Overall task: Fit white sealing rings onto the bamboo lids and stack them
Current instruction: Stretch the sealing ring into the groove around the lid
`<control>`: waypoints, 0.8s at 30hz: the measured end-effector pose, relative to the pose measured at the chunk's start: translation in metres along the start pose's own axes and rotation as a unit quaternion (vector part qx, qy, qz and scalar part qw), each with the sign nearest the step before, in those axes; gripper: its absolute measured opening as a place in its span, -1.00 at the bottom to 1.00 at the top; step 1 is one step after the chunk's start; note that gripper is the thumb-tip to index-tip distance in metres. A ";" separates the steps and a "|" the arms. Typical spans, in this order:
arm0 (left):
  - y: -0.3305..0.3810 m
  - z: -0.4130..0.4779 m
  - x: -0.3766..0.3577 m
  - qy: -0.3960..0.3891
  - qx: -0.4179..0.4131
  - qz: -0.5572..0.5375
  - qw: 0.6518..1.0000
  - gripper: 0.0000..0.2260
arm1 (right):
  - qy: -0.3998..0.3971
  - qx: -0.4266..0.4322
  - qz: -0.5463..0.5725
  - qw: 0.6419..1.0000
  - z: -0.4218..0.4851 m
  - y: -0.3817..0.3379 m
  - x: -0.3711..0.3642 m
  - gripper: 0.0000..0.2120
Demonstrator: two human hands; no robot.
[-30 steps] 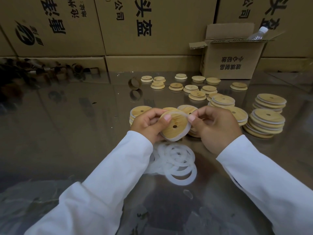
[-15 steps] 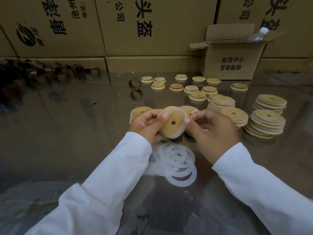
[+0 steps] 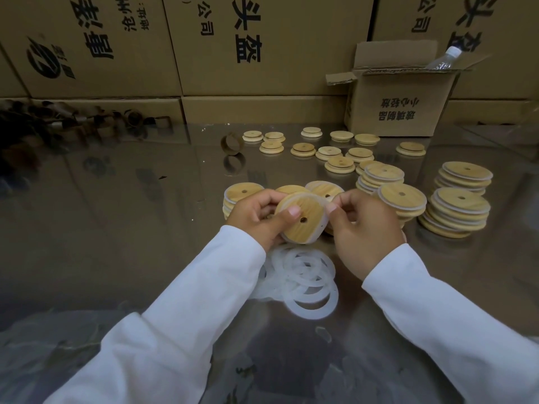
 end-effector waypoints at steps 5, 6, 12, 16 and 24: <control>0.003 0.001 -0.001 0.010 -0.012 0.007 1.000 -0.94 | -0.010 -0.027 0.050 0.998 0.006 0.003 0.000 -0.87; 0.003 0.001 0.001 0.015 -0.013 0.004 1.000 -0.94 | -0.015 -0.026 0.061 0.998 0.006 0.002 0.000 -0.88; -0.002 -0.001 0.002 0.038 0.010 -0.028 0.999 -0.95 | -0.013 -0.023 0.118 0.993 0.001 0.002 -0.001 -0.94; -0.009 0.000 -0.001 0.059 0.050 -0.090 0.993 -0.97 | 0.024 0.001 0.086 0.996 -0.004 -0.001 0.001 -0.92; -0.011 -0.002 -0.005 0.037 0.053 -0.017 0.998 -0.96 | 0.031 0.032 0.021 0.999 -0.005 -0.005 0.000 -0.86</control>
Point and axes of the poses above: each hand's wrist, its own z-axis towards the middle knuckle, its own x-axis out of the back of the hand, y = z × x, the point moved 7 cm from there along z, towards the middle knuckle, and after that the axes turned 3 degrees about -y, right-handed, at the moved point
